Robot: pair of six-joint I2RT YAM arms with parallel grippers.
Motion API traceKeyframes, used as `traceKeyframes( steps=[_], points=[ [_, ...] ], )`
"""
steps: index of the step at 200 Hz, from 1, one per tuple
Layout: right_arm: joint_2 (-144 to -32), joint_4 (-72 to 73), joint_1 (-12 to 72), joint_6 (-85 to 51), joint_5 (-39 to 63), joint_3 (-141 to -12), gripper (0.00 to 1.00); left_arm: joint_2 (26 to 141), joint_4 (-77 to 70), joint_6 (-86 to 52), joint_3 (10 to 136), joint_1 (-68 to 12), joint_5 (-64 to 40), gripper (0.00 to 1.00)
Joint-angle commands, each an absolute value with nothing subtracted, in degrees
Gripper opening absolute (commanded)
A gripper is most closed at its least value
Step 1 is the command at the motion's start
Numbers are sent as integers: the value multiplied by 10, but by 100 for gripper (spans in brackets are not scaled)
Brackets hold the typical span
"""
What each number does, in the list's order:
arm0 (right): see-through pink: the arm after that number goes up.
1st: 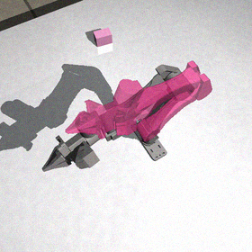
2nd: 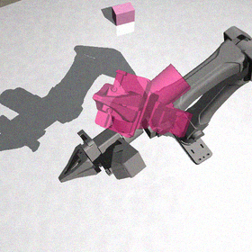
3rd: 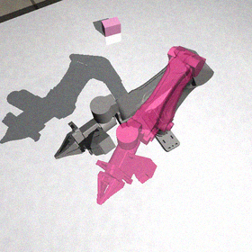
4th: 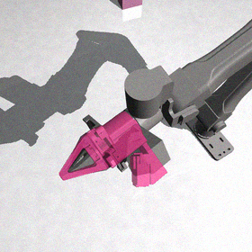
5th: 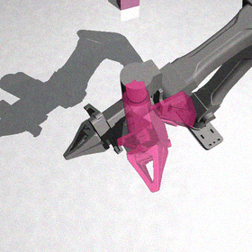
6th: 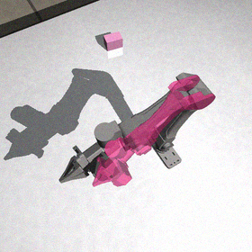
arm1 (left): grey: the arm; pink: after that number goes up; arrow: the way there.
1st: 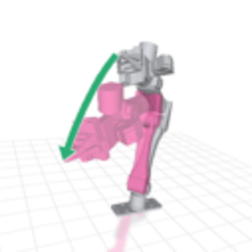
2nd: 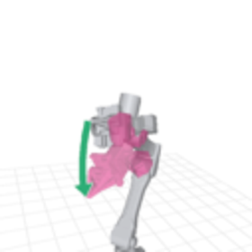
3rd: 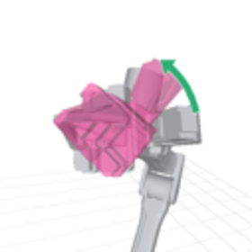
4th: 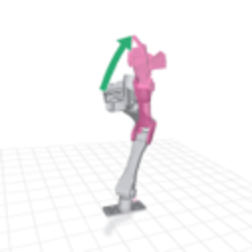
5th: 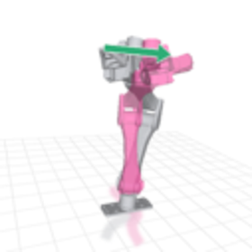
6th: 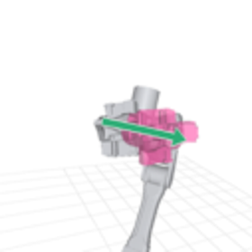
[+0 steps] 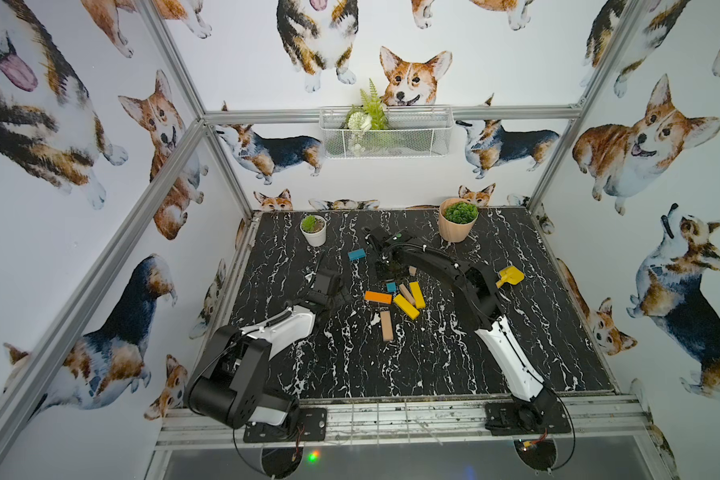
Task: Assemble a giraffe with building blocks
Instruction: Pick up the building block from the center of the board, then assemble the building block at the center of the board.
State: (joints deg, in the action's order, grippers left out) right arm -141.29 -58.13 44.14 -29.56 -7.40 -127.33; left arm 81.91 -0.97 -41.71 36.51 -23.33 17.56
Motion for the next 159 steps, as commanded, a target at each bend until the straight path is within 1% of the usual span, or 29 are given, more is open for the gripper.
traceKeyframes(
  steps=[1,38,87,117,159],
  points=[
    [-1406,-594,442,-232,-88,-1307,12,806,-15,-428,360,-233,204,97],
    [-1420,-533,439,-161,-63,-1349,12,815,-6,-431,368,-233,208,97],
    [-1507,-498,425,-141,-33,-1461,14,822,-12,-428,368,-233,204,96],
    [-1522,-467,423,-140,-48,-1461,14,819,-13,-425,367,-233,206,96],
    [-1536,-474,421,-142,-40,-1460,16,815,-12,-423,365,-233,210,96]
  ],
)
